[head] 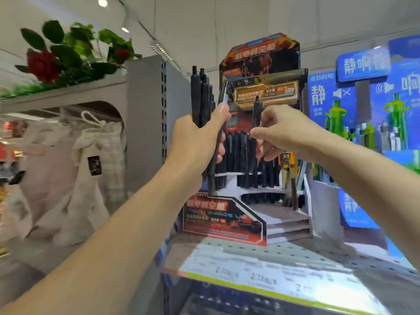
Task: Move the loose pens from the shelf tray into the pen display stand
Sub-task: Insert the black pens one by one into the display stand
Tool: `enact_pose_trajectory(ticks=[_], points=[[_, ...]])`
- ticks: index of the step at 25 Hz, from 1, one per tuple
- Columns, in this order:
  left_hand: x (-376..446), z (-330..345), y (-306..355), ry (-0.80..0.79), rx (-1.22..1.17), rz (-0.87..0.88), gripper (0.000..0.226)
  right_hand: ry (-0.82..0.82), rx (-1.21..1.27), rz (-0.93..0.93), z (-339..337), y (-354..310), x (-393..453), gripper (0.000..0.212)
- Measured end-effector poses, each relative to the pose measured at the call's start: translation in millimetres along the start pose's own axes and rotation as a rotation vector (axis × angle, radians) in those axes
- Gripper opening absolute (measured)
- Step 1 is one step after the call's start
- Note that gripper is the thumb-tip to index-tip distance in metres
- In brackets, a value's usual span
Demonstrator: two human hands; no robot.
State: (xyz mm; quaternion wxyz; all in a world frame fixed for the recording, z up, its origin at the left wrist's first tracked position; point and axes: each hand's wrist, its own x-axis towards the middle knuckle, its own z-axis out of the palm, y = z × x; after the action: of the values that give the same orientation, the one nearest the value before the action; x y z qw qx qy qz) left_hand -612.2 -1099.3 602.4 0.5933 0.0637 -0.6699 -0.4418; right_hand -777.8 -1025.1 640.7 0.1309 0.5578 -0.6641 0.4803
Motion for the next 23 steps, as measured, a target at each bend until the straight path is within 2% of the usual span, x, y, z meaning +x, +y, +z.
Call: enact_pose_trajectory(ticks=[6,10,23], points=[[10.4,15.6,-19.0,-0.095,-0.080,-0.017,0.030,-0.033,-0.144,0.110,4.3,10.6,6.4,0.014],[14.1,31.4,-28.5,-0.148,-0.053,-0.007,0.035,-0.040,-0.249,0.177,-0.2,17.4,8.6,0.016],[16.9,25.0,-42.9,-0.144,-0.090,-0.007,0.033,-0.032,-0.302,0.222,19.5,29.0,14.4,0.010]])
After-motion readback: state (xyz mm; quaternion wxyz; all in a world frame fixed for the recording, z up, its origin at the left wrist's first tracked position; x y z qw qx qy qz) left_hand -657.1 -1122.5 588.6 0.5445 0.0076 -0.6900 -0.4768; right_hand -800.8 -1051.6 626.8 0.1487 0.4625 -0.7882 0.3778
